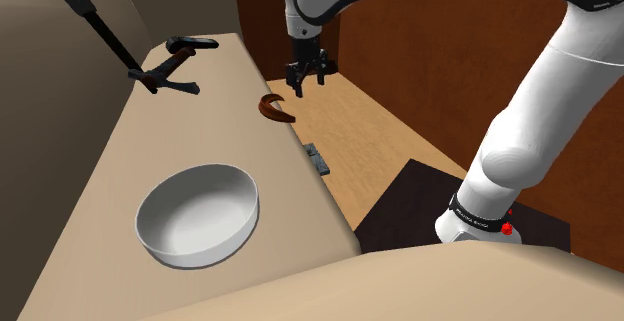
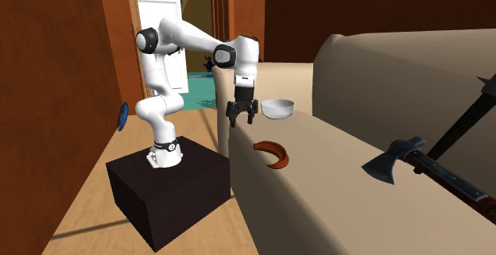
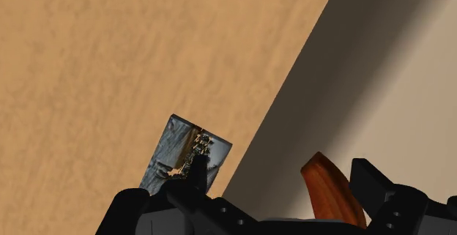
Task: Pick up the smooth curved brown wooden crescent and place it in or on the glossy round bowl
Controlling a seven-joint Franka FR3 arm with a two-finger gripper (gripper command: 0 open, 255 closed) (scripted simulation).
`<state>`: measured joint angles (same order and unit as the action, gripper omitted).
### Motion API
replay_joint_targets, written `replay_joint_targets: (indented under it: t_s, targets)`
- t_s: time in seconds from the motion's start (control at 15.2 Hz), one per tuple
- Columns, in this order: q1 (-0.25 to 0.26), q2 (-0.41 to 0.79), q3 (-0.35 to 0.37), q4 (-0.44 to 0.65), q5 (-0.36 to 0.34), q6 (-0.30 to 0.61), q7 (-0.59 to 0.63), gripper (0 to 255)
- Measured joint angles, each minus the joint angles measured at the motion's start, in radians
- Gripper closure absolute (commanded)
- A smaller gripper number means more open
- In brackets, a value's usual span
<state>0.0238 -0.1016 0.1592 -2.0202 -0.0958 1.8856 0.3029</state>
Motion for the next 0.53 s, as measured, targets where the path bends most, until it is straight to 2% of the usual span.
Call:
replay_joint_targets:
  t_s: [0.53]
  targets:
    - [0.03,0.345,0.021,0.357,-0.036,-0.037,0.088,0]
